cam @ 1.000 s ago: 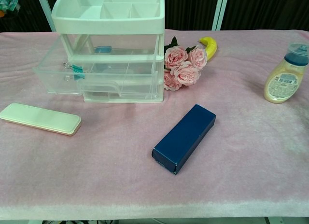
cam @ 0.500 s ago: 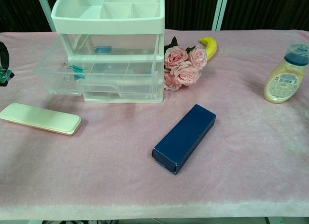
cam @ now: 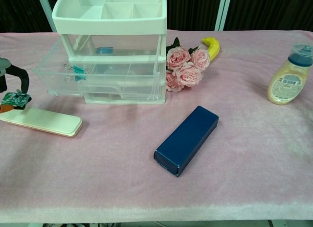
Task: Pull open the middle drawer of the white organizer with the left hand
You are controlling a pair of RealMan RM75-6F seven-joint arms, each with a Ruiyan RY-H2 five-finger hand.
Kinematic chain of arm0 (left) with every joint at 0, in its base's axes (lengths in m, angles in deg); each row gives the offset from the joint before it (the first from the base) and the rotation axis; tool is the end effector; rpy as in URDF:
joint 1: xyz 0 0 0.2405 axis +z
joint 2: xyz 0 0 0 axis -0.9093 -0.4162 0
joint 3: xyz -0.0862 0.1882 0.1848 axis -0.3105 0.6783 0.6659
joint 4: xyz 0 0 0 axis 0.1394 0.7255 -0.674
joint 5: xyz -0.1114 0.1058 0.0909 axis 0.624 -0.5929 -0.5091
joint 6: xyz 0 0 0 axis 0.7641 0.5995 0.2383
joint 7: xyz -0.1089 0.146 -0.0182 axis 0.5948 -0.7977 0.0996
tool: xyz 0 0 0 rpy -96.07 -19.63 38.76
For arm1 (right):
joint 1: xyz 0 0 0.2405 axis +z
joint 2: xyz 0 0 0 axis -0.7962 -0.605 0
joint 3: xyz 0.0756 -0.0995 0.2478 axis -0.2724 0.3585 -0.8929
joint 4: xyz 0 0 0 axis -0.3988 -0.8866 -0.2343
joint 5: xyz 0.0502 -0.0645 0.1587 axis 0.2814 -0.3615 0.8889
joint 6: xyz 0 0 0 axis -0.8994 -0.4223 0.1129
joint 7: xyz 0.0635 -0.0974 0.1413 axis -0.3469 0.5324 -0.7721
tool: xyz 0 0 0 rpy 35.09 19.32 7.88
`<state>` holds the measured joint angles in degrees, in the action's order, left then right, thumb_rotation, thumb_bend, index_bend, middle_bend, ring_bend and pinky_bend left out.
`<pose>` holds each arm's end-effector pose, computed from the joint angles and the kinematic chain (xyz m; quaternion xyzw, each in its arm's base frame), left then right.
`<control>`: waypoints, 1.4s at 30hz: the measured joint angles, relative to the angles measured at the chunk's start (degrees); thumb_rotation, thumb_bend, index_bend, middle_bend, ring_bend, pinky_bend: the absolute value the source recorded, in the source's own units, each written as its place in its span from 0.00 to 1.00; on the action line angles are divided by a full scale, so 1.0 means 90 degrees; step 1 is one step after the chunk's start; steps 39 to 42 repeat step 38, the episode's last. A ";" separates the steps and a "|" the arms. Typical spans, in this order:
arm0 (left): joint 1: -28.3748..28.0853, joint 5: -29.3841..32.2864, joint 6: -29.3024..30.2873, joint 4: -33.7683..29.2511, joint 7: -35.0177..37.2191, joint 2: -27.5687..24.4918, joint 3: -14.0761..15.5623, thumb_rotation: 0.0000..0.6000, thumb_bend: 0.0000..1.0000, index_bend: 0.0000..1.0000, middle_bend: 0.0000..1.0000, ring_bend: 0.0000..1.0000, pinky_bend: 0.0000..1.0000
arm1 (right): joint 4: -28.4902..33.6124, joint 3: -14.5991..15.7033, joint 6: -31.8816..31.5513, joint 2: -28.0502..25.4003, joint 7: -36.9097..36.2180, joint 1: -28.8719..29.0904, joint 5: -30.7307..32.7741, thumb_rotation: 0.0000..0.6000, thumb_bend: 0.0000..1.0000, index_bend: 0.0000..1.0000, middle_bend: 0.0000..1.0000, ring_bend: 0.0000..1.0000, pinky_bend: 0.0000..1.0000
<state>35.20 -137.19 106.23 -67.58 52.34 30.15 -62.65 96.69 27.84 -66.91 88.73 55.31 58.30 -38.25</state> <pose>-0.2583 0.3255 0.0664 -0.7611 -0.2732 -0.2459 0.5344 -0.3184 -0.2231 0.1919 0.5402 -0.4956 0.4333 0.5243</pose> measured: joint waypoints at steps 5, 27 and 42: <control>-0.0016 -0.0014 -0.0087 0.0021 -0.0163 0.0137 0.0012 1.00 0.26 0.50 1.00 1.00 1.00 | 0.0000 0.0003 0.0005 -0.0001 0.0007 0.0004 -0.0008 1.00 0.08 0.00 0.00 0.00 0.12; 0.0427 -0.0153 0.0814 -0.0665 -0.0411 0.0007 -0.0243 1.00 0.01 0.00 0.48 0.56 0.61 | -0.0004 0.0015 -0.0032 0.0007 0.0030 -0.0009 -0.0051 1.00 0.09 0.00 0.00 0.00 0.12; 0.1781 -0.1506 0.2622 -0.1200 0.1037 -0.1139 0.0288 1.00 0.00 0.00 0.00 0.00 0.00 | -0.0033 0.0024 -0.0083 0.0030 0.0151 -0.0019 -0.0092 1.00 0.09 0.00 0.00 0.00 0.12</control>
